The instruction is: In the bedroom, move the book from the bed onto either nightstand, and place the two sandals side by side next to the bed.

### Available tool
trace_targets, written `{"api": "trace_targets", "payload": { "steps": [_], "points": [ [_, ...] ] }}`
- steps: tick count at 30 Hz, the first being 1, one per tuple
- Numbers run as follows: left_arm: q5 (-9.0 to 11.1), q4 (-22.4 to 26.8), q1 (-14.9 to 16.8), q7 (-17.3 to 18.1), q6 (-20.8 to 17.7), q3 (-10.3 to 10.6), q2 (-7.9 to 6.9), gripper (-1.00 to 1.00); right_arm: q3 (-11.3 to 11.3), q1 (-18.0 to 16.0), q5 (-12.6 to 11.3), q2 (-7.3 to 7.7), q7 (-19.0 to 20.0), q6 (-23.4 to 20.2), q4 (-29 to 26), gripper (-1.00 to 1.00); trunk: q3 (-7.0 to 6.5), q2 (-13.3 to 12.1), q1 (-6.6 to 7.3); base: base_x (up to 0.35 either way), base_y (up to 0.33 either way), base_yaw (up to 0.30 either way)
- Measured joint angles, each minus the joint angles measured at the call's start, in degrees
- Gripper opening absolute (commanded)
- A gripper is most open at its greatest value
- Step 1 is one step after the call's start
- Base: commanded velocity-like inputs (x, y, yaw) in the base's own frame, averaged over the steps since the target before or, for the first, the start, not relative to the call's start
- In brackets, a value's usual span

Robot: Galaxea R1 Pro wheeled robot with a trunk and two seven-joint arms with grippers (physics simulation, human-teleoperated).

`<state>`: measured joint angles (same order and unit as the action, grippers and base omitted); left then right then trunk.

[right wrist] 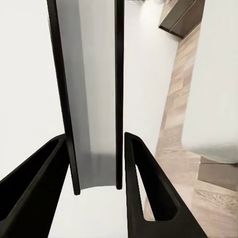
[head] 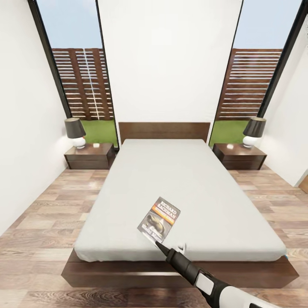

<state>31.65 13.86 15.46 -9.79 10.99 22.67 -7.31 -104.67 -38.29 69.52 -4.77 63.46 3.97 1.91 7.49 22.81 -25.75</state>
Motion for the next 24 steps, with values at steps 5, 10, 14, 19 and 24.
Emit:
{"api": "trace_targets", "payload": {
  "steps": [5, 10, 14, 19, 24],
  "points": [
    [0.1, 0.0, -0.1, 0.0, 0.1, 0.0, 0.98, 1.0, 0.0, 0.5, 0.3, -0.24, -0.1, 0.0, 0.0, -1.0, -0.46, 0.0, 0.0, 0.0, 0.0, 0.0],
    [0.1, 0.0, -0.1, 0.0, 0.2, -0.1, 1.3, 1.0, 0.1, 0.7, 0.4, -0.62, -0.6, 0.1, 0.0, -1.0, -0.92, 0.0, 0.0, 0.0, 0.0, 0.0],
    [0.1, 0.0, -0.1, 0.0, 0.2, -0.1, 1.4, 1.0, 0.1, 1.0, 0.4, -0.77, -0.8, 0.2, 0.0, -1.0, -1.29, 0.0, 0.0, 0.0, 0.0, 0.0],
    [0.1, 0.0, -0.1, 0.0, 0.2, -0.1, 1.47, 1.0, 0.0, 1.7, 0.4, -0.83, -0.9, 0.2, -0.1, -1.0, -1.74, 0.0, 0.0, 0.0, 0.0, 0.0],
    [0.1, 0.0, -0.4, 0.0, 0.3, -0.1, 1.46, 1.0, 0.1, 2.8, 0.4, -0.73, -1.2, 0.2, -0.2, -1.0, -2.14, 0.0, 0.0, 0.0, 0.0, 0.0]
  ]
}}
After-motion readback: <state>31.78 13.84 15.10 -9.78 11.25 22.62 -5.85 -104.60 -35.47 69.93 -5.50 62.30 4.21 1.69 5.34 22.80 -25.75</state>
